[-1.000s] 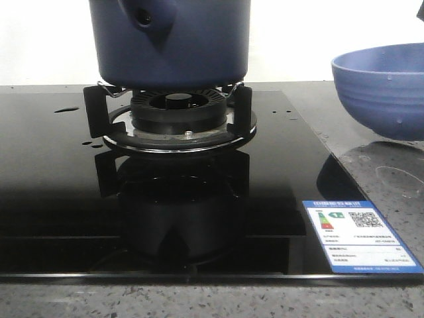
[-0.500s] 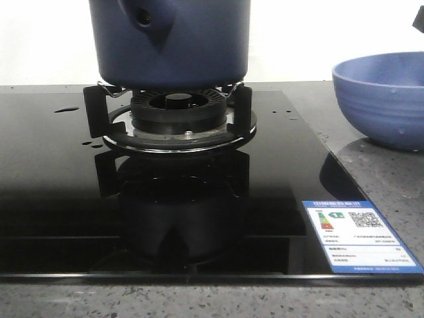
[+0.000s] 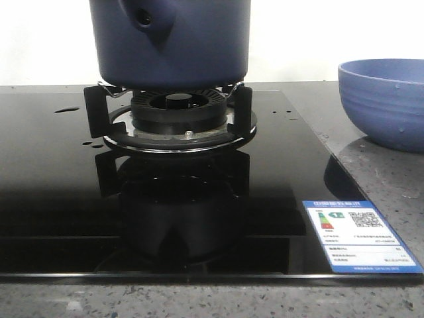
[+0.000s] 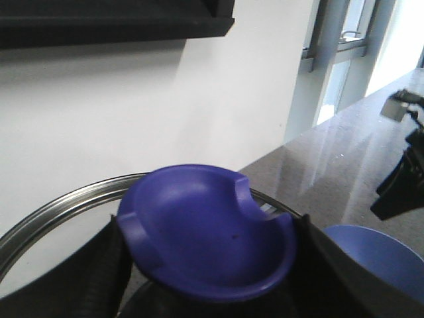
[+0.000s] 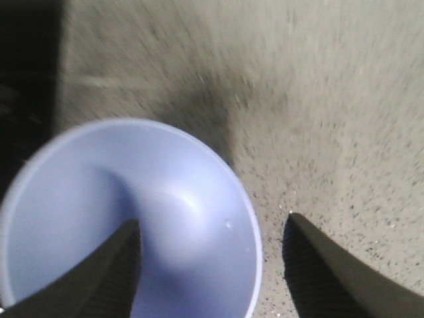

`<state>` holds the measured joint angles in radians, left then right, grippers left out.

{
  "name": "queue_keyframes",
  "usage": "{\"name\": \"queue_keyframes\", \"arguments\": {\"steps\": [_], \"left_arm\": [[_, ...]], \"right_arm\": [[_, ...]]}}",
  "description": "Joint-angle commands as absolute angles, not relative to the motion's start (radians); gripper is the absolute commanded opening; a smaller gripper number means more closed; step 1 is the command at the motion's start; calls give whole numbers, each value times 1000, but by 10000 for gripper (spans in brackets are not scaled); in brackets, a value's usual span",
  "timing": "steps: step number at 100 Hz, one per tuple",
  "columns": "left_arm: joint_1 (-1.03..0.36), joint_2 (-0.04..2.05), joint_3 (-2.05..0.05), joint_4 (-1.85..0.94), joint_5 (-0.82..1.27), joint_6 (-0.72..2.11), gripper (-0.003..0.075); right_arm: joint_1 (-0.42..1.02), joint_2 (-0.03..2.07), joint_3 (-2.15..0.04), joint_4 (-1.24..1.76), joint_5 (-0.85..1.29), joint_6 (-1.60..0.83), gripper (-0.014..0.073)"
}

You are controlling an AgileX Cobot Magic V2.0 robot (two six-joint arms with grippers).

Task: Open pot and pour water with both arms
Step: 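Lower the bowl onto the counter and open the right gripper, then lower the glass lid back onto the pot with left gripper and release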

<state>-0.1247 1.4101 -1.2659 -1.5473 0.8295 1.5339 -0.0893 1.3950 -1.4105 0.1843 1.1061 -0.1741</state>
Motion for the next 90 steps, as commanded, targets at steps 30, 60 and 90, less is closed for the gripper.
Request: {"name": "queue_keyframes", "arguments": {"steps": [30,60,90], "left_arm": [[-221,1472,-1305,-1603,901,1538,375],[-249,1527,-1305,-1575,905,1551,375],[-249,1542,-1305,-1539,900,1551,375]], "right_arm": [[-96,1294,-1448,202,1084,-185,415],[-96,1294,-1448,202,1084,-185,415],[-96,1294,-1448,202,1084,-185,415]]}}
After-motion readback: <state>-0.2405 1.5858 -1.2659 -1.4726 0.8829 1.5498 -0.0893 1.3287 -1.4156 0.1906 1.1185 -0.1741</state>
